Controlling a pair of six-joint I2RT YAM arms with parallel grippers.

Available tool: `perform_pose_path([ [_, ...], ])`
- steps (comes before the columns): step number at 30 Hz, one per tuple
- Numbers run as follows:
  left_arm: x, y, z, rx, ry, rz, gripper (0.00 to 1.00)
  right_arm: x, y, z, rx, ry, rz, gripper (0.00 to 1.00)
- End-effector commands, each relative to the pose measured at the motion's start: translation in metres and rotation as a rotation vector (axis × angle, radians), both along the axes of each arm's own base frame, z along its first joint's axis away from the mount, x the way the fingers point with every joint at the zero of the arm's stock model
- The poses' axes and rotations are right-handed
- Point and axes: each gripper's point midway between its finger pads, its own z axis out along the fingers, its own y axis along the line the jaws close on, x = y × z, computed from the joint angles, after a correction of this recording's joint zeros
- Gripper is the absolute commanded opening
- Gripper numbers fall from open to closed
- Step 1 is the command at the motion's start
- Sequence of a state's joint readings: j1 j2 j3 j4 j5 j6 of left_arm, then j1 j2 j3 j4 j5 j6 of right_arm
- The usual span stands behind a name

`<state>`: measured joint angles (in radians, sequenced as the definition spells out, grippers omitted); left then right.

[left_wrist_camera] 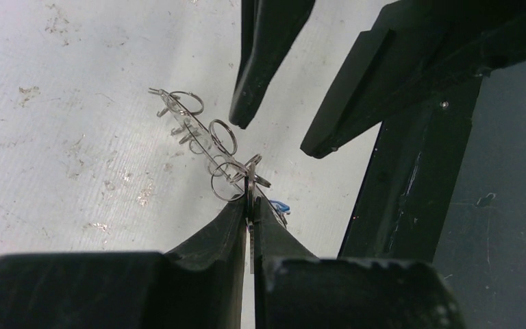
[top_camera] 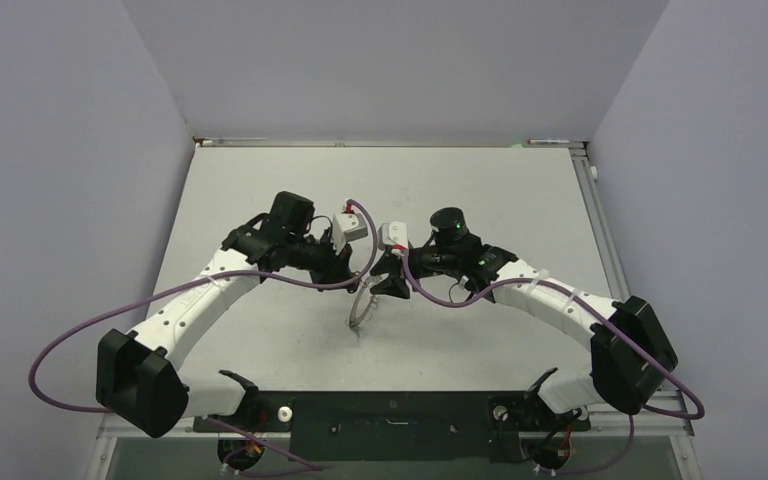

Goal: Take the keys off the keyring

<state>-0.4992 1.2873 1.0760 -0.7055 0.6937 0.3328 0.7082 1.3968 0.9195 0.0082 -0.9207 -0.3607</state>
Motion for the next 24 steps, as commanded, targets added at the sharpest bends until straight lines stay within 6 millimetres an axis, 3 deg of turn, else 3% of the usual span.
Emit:
perform_pose_path([
  [1,0.012,-0.010,0.025,-0.084,-0.037,0.004,0.00,-0.005,0.003,0.020,0.061,-0.083,0.030,0.40],
  [24,0.009,-0.013,0.029,-0.110,-0.017,-0.001,0.00,0.002,0.021,0.001,0.063,-0.130,0.021,0.33],
])
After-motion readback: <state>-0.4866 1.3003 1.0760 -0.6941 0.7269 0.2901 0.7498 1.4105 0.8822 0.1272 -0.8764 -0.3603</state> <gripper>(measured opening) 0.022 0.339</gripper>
